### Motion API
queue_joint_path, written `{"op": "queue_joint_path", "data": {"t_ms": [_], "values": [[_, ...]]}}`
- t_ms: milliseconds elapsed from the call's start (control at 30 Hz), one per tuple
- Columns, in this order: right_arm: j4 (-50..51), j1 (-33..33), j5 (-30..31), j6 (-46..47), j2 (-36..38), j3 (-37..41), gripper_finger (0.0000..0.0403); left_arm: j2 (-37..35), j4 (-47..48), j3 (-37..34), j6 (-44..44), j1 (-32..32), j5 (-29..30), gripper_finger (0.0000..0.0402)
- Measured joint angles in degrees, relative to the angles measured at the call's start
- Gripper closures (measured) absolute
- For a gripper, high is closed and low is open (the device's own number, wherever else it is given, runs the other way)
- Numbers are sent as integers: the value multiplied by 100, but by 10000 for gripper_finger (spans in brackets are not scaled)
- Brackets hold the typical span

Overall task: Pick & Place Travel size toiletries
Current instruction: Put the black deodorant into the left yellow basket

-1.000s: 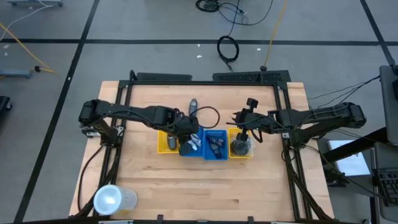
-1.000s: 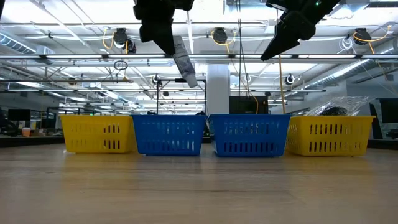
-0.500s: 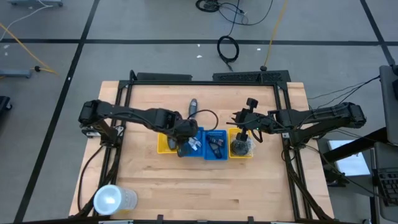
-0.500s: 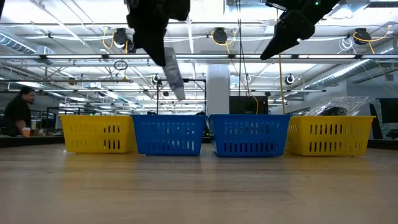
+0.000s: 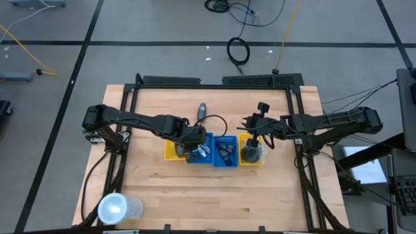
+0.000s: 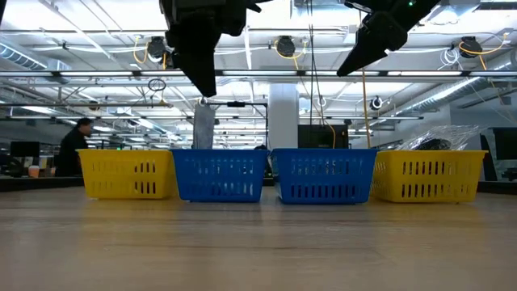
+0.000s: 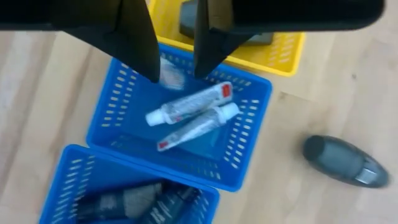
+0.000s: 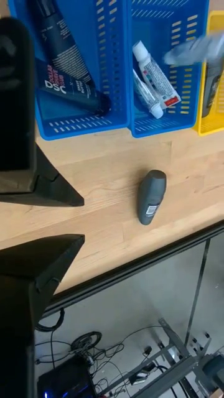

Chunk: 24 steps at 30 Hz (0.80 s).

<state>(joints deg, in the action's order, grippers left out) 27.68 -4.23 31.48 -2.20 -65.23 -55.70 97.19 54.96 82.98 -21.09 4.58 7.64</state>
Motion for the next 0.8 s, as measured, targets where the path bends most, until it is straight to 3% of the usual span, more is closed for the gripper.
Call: {"op": "queue_joint_path", "data": {"t_ms": [400,533,800], "values": [[0,2,-2,0,0,0,330,0,-325,0,80,-435,848,273],[0,2,-2,1,0,0,330,0,-490,0,-67,-822,825,272],[-2,2,-4,2,0,0,330,113,-1012,0,-30,-1753,211,272]]}}
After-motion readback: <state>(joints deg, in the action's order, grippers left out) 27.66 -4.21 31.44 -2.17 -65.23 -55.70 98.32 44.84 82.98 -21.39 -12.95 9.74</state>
